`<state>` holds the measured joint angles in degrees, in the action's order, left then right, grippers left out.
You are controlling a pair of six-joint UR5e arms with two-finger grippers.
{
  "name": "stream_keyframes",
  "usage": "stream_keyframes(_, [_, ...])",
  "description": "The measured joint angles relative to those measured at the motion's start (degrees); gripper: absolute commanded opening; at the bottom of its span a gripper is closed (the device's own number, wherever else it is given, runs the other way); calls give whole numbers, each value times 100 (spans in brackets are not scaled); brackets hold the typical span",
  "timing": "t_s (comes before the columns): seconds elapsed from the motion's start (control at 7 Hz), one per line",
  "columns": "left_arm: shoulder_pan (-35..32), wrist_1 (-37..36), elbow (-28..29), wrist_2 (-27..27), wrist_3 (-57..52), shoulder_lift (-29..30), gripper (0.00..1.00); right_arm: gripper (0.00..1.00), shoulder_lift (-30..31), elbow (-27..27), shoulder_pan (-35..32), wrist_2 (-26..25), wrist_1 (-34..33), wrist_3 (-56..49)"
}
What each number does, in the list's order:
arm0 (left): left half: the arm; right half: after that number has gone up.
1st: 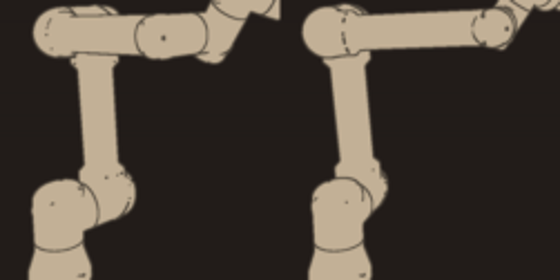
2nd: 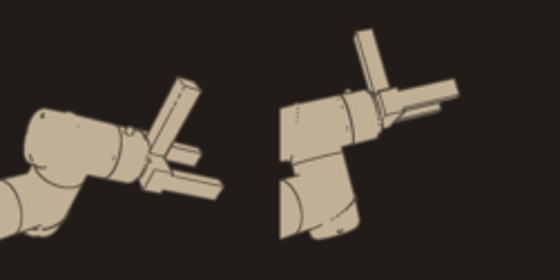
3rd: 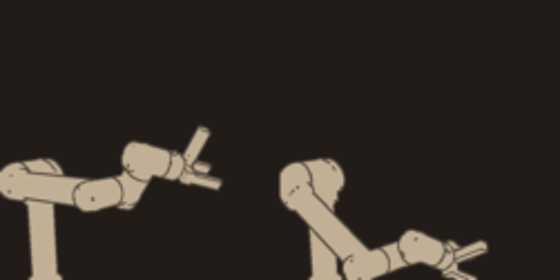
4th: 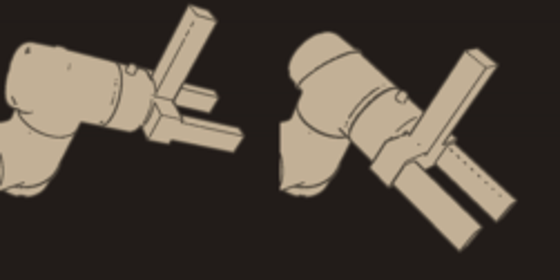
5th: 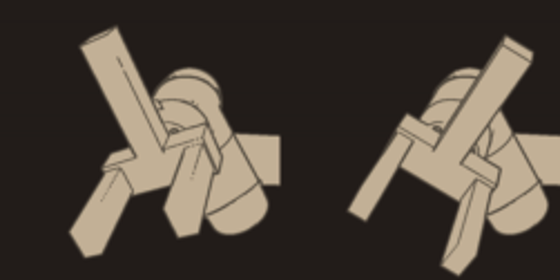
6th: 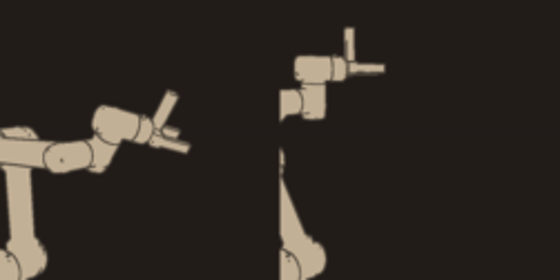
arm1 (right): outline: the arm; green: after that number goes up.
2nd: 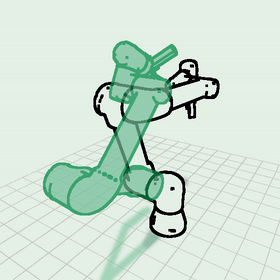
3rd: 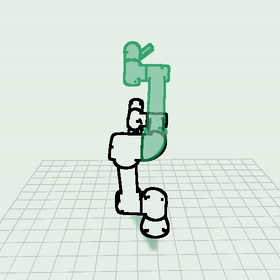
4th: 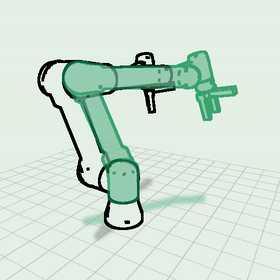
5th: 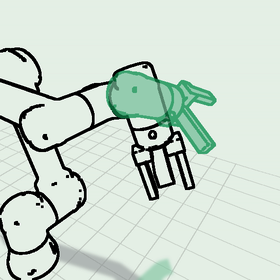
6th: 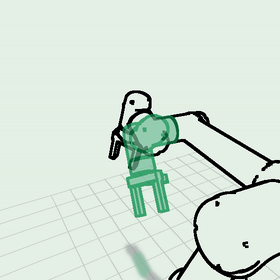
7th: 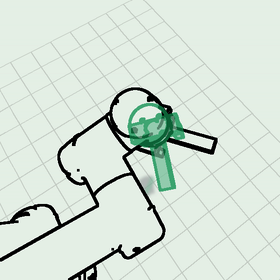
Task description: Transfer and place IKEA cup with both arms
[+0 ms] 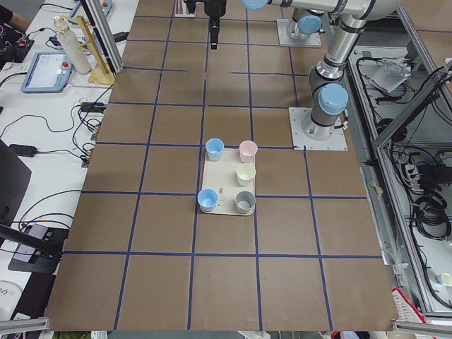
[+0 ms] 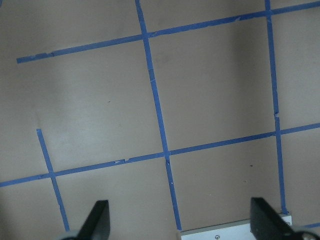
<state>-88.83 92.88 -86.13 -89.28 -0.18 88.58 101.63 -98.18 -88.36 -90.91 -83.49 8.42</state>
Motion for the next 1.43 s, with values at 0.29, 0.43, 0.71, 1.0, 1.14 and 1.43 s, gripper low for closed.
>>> stream_keyframes(0.29, [3, -3, -3, 0, 0, 1, 100, 100, -37, 8, 265, 18, 37, -199])
stream_keyframes(0.43, [5, -5, -9, 2, -6, 1, 100, 100, -66, 15, 554, 58, 27, -544])
stream_keyframes(0.71, [5, -6, -16, 1, -23, 1, 100, 100, -267, 31, 1098, 59, -307, -1301])
stream_keyframes(1.0, [6, -6, -21, 6, -26, 1, 100, 100, -593, 38, 1457, 40, -934, -2037])
stream_keyframes(1.14, [6, -6, -22, 6, -26, 1, 100, 100, -810, 41, 1643, 32, -1240, -2394])
stream_keyframes(1.43, [6, -6, -17, 11, -26, 1, 100, 100, -1358, 161, 2000, 29, -1908, -3101])
